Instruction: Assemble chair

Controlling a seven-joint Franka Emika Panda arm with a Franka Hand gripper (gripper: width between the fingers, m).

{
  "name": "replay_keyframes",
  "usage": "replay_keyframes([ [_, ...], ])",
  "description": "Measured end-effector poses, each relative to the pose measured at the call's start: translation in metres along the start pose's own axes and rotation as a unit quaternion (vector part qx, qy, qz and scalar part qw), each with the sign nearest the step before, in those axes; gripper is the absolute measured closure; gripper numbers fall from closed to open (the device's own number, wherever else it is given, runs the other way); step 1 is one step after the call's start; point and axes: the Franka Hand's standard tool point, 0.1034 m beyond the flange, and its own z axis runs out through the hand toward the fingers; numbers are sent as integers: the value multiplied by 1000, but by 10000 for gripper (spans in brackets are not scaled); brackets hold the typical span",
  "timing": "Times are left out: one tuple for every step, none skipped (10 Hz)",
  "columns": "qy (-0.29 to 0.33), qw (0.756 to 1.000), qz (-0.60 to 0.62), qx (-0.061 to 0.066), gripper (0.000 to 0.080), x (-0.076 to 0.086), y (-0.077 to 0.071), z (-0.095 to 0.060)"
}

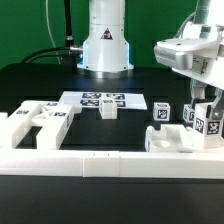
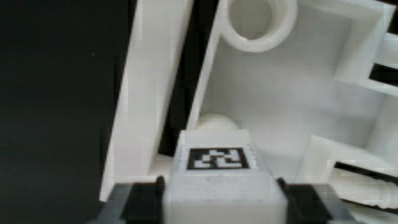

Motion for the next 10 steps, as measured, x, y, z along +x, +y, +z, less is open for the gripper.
replay_keyframes([
  [-1, 999, 49, 1, 514, 0, 0, 0],
  [-1, 994, 107, 4, 514, 0, 0, 1],
  [-2, 984, 179, 7, 514, -1, -1, 1],
  [-4, 971, 238, 10, 514, -1, -2, 1],
  [-5, 950, 312, 12, 514, 0, -3, 1],
  [-5, 917, 398, 16, 514, 2, -5, 1],
  [-5, 901, 433, 15, 514, 3, -4, 0],
  [-6, 888, 460, 15, 512, 3, -4, 0],
  [-6, 879, 477, 15, 512, 3, -4, 0],
  [-6, 856, 516, 15, 512, 3, -4, -1],
])
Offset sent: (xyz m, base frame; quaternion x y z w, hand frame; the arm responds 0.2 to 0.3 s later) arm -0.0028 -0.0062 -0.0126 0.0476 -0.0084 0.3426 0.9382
